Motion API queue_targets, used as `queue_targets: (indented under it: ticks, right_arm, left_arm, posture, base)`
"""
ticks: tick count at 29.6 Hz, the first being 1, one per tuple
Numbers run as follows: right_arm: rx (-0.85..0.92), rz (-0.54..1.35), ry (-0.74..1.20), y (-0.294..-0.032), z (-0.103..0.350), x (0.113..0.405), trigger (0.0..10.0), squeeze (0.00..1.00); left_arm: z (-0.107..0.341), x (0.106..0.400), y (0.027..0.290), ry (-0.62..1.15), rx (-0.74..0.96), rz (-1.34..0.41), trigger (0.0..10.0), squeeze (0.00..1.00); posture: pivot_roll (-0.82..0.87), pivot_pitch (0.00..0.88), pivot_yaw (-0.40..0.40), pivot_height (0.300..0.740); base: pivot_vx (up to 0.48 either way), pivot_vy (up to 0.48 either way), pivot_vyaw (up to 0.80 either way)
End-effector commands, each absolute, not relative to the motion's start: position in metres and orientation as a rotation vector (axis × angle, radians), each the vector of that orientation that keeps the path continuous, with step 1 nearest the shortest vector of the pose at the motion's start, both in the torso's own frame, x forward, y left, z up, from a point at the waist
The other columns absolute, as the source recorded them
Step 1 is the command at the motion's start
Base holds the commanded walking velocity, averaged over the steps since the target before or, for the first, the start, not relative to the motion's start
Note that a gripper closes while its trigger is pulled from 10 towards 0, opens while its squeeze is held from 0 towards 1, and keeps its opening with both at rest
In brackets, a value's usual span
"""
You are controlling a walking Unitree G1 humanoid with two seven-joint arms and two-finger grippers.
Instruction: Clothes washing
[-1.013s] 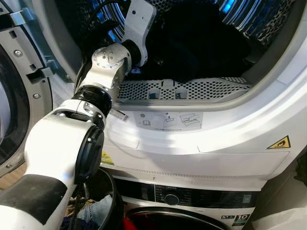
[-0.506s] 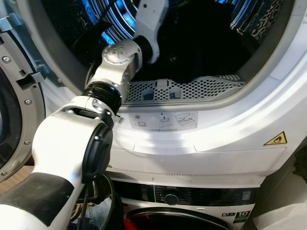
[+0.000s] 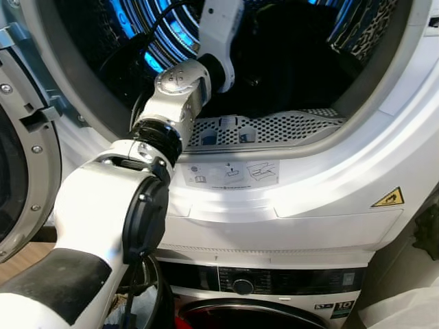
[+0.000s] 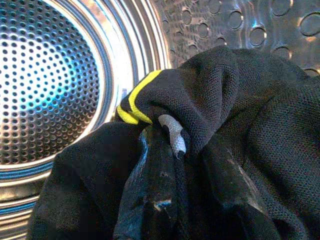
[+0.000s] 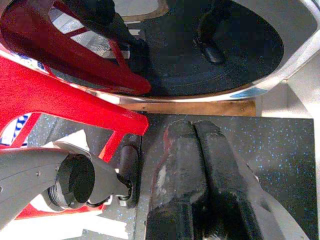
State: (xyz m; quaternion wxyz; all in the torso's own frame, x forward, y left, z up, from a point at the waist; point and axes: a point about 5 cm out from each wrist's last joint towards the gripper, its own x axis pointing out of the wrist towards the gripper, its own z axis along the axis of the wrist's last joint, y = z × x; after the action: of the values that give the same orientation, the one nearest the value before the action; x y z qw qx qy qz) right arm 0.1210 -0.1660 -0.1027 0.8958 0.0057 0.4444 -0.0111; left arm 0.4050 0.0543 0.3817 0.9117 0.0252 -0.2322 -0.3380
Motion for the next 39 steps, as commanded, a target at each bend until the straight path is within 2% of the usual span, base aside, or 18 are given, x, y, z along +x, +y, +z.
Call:
queue_targets:
  ticks: [1, 2, 3, 22, 23, 27, 29, 39]
  right_arm:
    - [0.024, -0.05, 1.062, -0.169, -0.115, 0.08, 10.0, 0.0]
    - [0.025, -0.051, 1.063, -0.168, -0.115, 0.08, 10.0, 0.0]
    - [0.025, -0.049, 1.065, -0.168, -0.115, 0.08, 10.0, 0.0]
    - [0.032, -0.03, 1.058, -0.162, -0.114, 0.089, 10.0, 0.0]
    - [0.036, -0.022, 1.06, -0.158, -0.114, 0.091, 10.0, 0.0]
    - [0.039, -0.009, 1.062, -0.153, -0.114, 0.094, 10.0, 0.0]
    - [0.046, -0.001, 1.056, -0.147, -0.113, 0.099, 10.0, 0.0]
    - [0.057, 0.02, 1.047, -0.138, -0.112, 0.106, 10.0, 0.0]
  left_arm:
    - [0.381, 0.405, 0.054, -0.451, 0.077, -0.725, 10.0, 0.0]
    - [0.38, 0.405, 0.053, -0.444, 0.078, -0.738, 10.0, 0.0]
    - [0.378, 0.405, 0.052, -0.434, 0.071, -0.751, 10.0, 1.0]
    - [0.384, 0.406, 0.068, -0.451, 0.112, -0.729, 10.0, 1.0]
    - [0.38, 0.405, 0.071, -0.462, 0.148, -0.778, 10.0, 1.0]
    - [0.375, 0.403, 0.072, -0.477, 0.216, -0.832, 10.0, 1.0]
    - [0.371, 0.397, 0.072, -0.525, 0.32, -0.92, 10.0, 1.0]
    - [0.37, 0.387, 0.081, -0.674, 0.433, -0.915, 10.0, 1.0]
  posture:
    - [-0.14, 0.033, 0.142, 0.74]
    - [-0.13, 0.041, 0.142, 0.74]
    - [-0.12, 0.043, 0.142, 0.74]
    - [-0.08, 0.048, 0.138, 0.74]
    - [-0.06, 0.021, 0.145, 0.74]
    - [-0.04, 0.004, 0.148, 0.74]
    - [-0.04, 0.0, 0.156, 0.74]
    - [-0.01, 0.0, 0.164, 0.74]
  base:
    - [0.0, 0.0, 0.0]
    - [0.0, 0.0, 0.0]
    - [0.0, 0.0, 0.0]
    - [0.0, 0.0, 0.0]
    - [0.0, 0.0, 0.0]
    - [0.0, 0.0, 0.0]
    - [0.0, 0.0, 0.0]
    - [0.0, 0.0, 0.0]
